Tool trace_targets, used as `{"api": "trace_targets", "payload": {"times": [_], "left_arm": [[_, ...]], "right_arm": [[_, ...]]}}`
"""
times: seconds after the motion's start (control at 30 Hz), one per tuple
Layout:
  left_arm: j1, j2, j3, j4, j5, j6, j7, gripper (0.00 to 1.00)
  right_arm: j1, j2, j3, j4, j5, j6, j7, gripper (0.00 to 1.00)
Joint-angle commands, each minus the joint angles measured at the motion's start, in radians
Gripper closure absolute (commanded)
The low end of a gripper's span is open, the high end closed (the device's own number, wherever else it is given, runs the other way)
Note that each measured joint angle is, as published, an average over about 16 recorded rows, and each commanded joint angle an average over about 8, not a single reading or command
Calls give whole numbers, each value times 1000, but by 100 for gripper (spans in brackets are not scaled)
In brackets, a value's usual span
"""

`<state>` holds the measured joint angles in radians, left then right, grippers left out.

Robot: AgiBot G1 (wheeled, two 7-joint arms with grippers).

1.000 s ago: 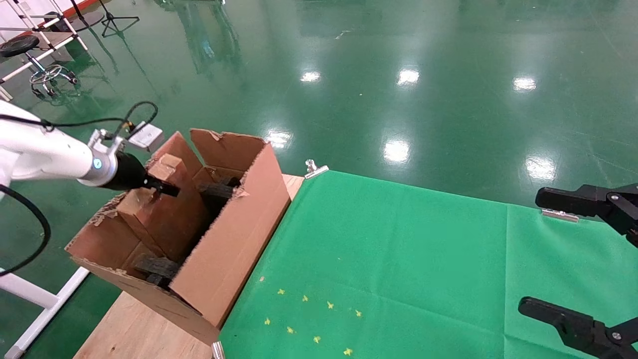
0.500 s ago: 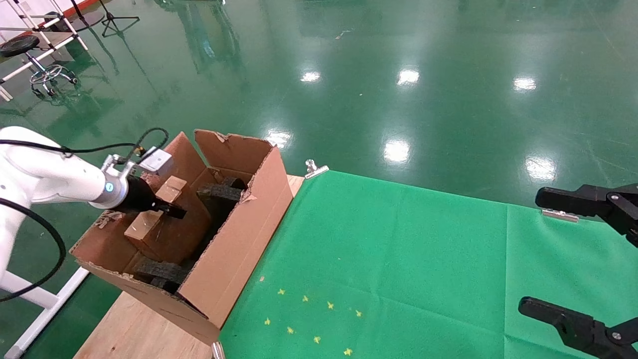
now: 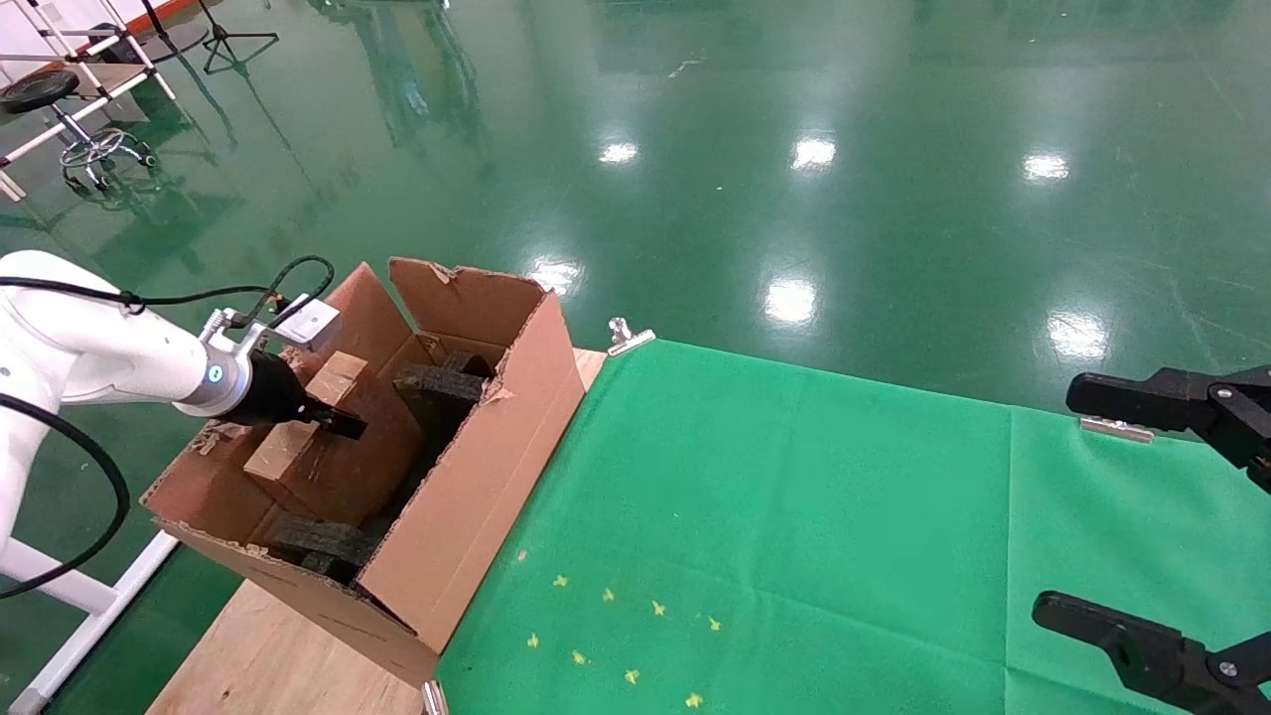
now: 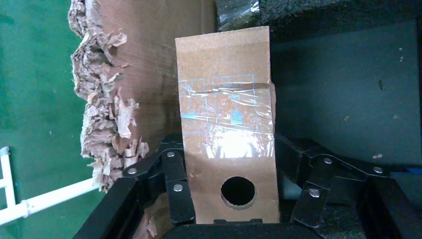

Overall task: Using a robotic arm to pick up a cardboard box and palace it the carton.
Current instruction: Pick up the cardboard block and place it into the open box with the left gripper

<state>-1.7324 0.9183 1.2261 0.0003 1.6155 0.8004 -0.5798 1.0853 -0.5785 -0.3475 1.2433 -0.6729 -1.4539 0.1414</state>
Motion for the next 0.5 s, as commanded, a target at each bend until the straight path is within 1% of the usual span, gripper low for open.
{"api": "trace_targets", "payload": {"times": [0.03, 0.3, 0.5], "left_arm": [[-1, -1, 0, 1, 1, 1, -2, 0], [-23, -14, -16, -33, -21, 31, 25, 0], [-79, -67, -51, -110, -72, 92, 68, 0]], "right_arm": [[0, 0, 0, 0, 0, 0, 0, 0], [0, 0, 0, 0, 0, 0, 0, 0], [0, 0, 0, 0, 0, 0, 0, 0]]}}
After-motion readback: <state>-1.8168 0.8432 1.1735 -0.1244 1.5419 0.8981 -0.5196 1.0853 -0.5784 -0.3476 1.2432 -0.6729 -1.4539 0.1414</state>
